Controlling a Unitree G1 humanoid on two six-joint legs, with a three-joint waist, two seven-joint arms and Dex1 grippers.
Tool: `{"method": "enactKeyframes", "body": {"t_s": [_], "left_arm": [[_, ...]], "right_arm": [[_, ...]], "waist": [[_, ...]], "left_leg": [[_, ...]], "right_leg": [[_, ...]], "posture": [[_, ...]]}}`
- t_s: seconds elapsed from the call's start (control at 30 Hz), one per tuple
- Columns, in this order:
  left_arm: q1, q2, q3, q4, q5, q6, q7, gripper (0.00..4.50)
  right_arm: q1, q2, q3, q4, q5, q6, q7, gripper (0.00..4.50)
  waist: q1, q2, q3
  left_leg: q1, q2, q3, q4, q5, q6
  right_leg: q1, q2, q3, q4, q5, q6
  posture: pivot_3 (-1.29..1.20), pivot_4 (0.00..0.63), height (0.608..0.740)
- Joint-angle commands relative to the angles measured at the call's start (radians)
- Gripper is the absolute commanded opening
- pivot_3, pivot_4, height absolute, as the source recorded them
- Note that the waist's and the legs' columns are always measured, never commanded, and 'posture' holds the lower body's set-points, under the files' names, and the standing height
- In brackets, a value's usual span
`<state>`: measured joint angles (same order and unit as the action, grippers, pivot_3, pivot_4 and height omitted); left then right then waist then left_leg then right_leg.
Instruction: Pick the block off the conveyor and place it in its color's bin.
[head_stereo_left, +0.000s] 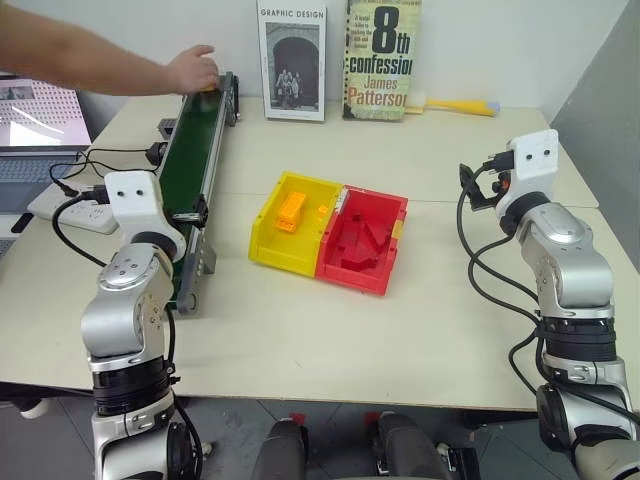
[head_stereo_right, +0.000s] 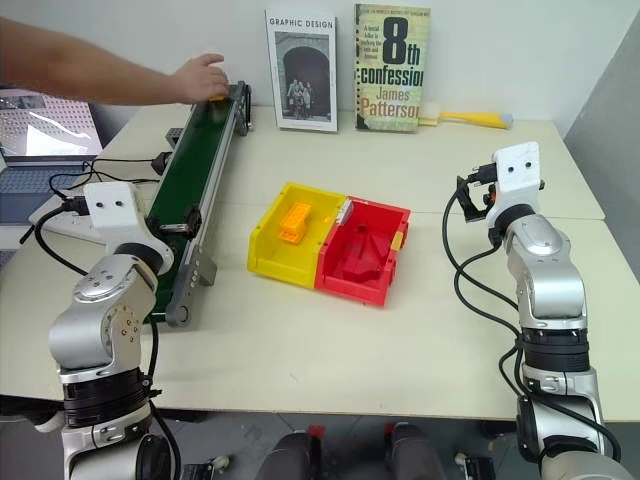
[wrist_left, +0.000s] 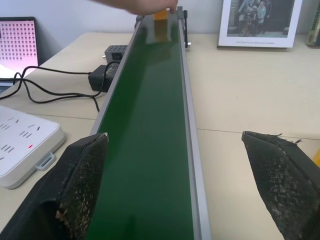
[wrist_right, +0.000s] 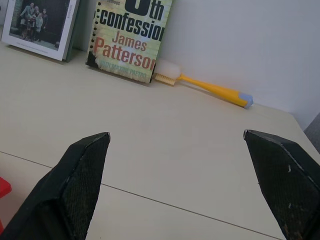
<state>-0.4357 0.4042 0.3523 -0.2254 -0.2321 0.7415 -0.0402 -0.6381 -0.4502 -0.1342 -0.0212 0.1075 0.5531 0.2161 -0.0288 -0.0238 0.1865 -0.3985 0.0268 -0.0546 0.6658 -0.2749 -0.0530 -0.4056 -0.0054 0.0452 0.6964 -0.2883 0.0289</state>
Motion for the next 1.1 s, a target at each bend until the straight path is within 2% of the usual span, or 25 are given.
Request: {"method": "enactKeyframes", "body": {"t_s": [0.03,0.47,0.7,0.97,1.1], "left_arm": [[-0.008,0.011,0.027,-0.044,-0.003,-0.005,0.008,4.47],[0.041,0.012,0.027,-0.085,0.017,-0.005,0.036,4.47],[0.024,-0.009,0.015,-0.041,0.049,-0.027,0.072,4.47],[-0.021,-0.013,0.036,0.021,0.033,-0.066,0.067,4.47],[-0.044,0.003,0.045,0.04,0.033,-0.082,0.065,4.47]], "right_arm": [[-0.011,-0.014,-0.018,-0.008,-0.006,-0.03,0.001,4.5],[0.003,0.0,-0.028,-0.058,0.019,0.013,0.007,4.5],[0.002,-0.014,-0.024,-0.07,0.047,0.005,0.054,4.5],[-0.11,-0.073,0.038,-0.129,0.329,0.072,0.492,4.5],[-0.165,-0.123,0.065,-0.165,0.444,0.156,0.641,4.5]], "waist": [[0.0,0.0,0.0],[0.0,0.0,0.0],[0.0,0.0,0.0],[-0.002,0.0,0.0],[-0.001,0.0,0.0]], "left_leg": [[0.0,0.0,0.0,0.0,0.0,0.0],[0.0,0.0,0.0,0.0,0.0,0.0],[0.0,0.0,0.0,0.0,0.0,0.0],[0.0,0.0,-0.001,0.0,0.0,0.0],[0.0,0.0,-0.002,0.0,0.0,0.0]], "right_leg": [[0.0,0.0,0.0,0.0,0.0,0.0],[0.0,0.0,0.0,0.0,0.0,0.0],[0.0,0.0,0.0,0.0,0.0,0.0],[0.0,0.001,-0.001,0.0,0.0,0.0],[0.0,0.001,-0.002,0.0,0.0,0.0]], "posture": [[0.0,0.15,0.74],[0.0,0.15,0.74],[0.0,0.15,0.74],[0.0,0.15,0.74],[0.0,0.15,0.74]]}}
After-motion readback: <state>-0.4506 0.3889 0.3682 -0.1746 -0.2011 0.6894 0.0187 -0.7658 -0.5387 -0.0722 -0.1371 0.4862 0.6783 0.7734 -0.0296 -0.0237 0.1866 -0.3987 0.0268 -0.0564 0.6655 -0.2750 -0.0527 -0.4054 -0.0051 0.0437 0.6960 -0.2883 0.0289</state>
